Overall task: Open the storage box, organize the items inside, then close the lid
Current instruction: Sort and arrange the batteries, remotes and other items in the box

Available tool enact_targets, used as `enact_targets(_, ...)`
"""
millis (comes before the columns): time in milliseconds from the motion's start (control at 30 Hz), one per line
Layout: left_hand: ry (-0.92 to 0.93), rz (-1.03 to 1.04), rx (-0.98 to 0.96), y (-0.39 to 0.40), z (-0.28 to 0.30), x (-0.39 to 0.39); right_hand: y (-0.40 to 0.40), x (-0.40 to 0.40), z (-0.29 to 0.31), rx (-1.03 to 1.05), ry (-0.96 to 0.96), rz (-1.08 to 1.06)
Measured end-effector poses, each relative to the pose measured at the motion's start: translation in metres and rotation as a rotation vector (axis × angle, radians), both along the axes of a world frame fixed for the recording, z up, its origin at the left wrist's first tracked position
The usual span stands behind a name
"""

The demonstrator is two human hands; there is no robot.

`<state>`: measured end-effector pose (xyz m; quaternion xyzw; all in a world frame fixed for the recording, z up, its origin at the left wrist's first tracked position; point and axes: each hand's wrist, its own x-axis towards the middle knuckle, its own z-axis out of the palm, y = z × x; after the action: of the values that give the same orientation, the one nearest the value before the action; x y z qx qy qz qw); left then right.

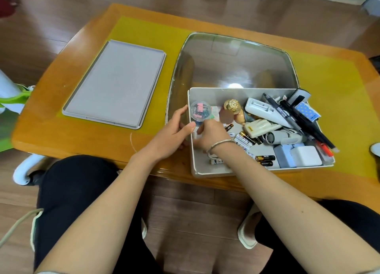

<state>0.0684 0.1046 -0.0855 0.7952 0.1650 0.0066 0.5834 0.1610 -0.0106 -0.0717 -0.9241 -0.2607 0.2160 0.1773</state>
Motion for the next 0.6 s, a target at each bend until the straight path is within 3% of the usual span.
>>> enact_targets(133,0.009,-0.001,-0.015,-0.001,0.001,-0.001,-0.021,0.003,0.012,0.077,0.068,0.077)
enact_targets(300,0.021,0.000,0.010,-0.002,0.002,0.000,-0.040,-0.001,0.022,-0.034,0.282,0.275)
enact_targets(600,0.023,-0.003,0.019,-0.001,0.002,0.001,-0.036,-0.005,0.021,-0.178,0.133,0.286)
